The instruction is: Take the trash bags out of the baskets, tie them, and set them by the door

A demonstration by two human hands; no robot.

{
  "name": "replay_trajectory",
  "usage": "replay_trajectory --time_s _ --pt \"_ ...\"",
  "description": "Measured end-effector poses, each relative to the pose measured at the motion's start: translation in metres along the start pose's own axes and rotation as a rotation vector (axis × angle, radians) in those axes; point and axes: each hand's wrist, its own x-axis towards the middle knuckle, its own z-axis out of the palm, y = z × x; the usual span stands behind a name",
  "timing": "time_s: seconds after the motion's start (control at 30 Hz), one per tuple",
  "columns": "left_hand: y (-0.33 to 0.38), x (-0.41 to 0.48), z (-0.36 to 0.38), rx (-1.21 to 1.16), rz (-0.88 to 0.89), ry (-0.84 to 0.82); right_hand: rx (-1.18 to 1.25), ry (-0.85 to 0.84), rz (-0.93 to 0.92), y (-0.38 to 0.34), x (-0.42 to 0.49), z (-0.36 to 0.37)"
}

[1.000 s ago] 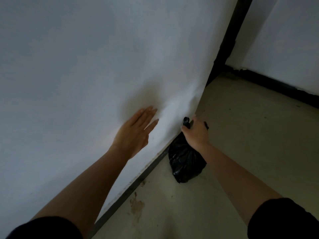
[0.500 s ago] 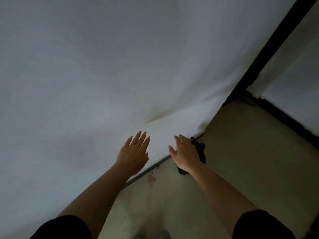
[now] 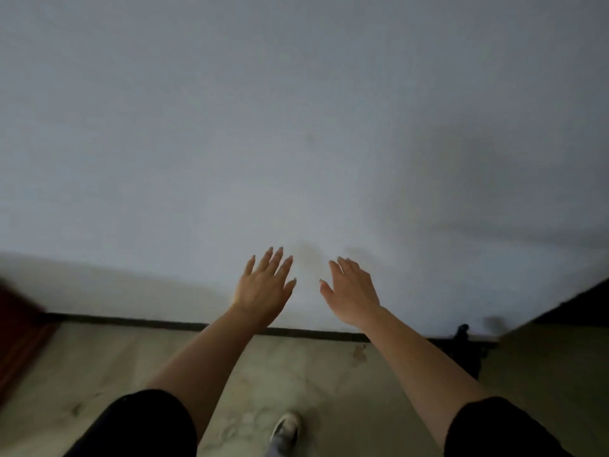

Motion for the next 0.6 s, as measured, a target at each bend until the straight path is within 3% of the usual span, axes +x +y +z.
replay_trajectory --time_s 0.17,0.6 --pt "-0.063 -0.109 -0.002 -0.093 -0.278 -0.046 -0.061 -0.045 -0.266 -0.109 -0.027 0.011" --pt "-0.298 -0.392 -0.013 -0.164 -0.904 0.132 -0.216 -0.067 -0.838 -0.480 -0.103 0.065"
